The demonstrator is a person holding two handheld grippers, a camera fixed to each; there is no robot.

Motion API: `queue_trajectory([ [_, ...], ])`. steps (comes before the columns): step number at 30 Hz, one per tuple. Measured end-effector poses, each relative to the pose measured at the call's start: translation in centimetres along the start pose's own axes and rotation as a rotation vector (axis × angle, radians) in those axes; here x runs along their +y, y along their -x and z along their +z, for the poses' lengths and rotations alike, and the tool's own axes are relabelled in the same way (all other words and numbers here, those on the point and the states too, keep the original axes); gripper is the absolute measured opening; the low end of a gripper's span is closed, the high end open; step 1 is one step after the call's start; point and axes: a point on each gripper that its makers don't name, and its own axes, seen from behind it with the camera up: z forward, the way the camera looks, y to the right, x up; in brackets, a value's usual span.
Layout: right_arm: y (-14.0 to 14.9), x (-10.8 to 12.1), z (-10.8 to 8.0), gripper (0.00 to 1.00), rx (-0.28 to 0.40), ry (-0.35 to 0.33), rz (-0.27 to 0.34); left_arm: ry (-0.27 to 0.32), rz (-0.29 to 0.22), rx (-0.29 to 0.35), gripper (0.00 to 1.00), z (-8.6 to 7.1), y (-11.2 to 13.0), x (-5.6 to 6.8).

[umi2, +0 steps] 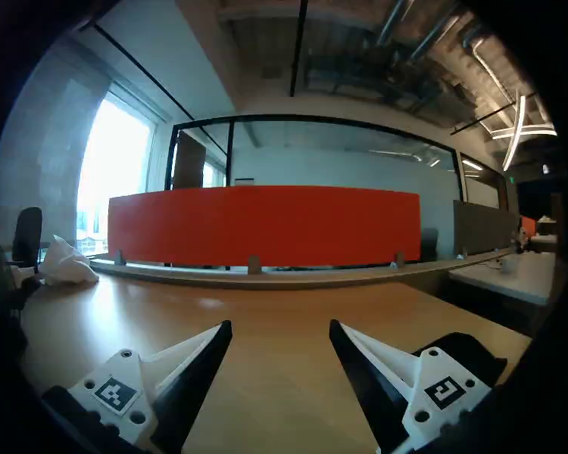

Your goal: Fold towel

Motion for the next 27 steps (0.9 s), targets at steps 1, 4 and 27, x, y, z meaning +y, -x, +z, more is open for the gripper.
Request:
queue_trajectory([
  [1, 0.00, -0.01, 0.00, 1.00, 0.000, 0.000, 0.000, 0.000, 0.000, 0.000, 0.98, -0.01, -0.02, -0.01],
  [4, 0.00, 0.00, 0.00, 1.00, 0.000, 0.000, 0.000, 0.000, 0.000, 0.000, 0.98, -0.06, -0.06, -0.04],
  [27, 0.00, 0.03, -0.03, 1.00, 0.000, 0.000, 0.000, 0.000, -0.001, -0.001, 0.98, -0.12, -0.07, -0.14],
])
